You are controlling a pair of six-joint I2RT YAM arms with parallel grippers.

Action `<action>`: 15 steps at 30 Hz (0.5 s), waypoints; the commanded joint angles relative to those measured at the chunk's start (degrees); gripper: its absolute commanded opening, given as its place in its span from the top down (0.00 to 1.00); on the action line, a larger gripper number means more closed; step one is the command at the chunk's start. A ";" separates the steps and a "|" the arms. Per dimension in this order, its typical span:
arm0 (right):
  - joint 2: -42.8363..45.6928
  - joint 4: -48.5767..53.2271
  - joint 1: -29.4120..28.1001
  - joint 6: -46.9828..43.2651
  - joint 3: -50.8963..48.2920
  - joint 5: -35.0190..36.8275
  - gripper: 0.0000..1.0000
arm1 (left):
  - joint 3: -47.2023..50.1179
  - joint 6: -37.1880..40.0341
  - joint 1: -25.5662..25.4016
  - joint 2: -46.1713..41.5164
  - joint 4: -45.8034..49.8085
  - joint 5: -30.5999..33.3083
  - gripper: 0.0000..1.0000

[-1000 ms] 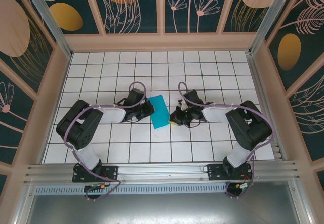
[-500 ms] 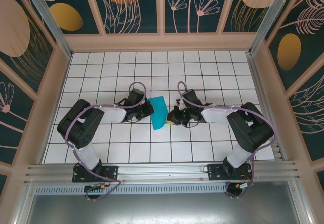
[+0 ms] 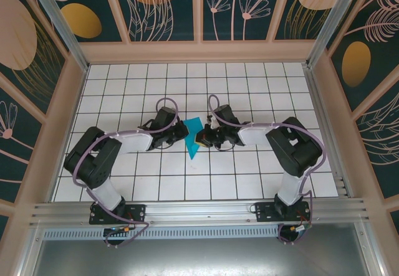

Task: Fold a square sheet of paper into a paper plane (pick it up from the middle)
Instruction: Third fold the triangle at the center of the table.

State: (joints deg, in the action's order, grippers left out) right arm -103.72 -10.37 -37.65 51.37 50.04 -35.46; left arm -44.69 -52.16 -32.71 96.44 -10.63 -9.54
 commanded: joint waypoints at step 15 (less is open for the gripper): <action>-5.70 -2.86 -1.53 -2.48 4.17 -0.22 1.00 | -6.12 0.84 -0.25 9.20 6.94 2.27 0.96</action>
State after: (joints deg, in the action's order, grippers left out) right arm -108.22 -11.77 -38.61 50.72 52.53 -35.51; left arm -50.33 -52.16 -32.69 104.16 -6.98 -7.01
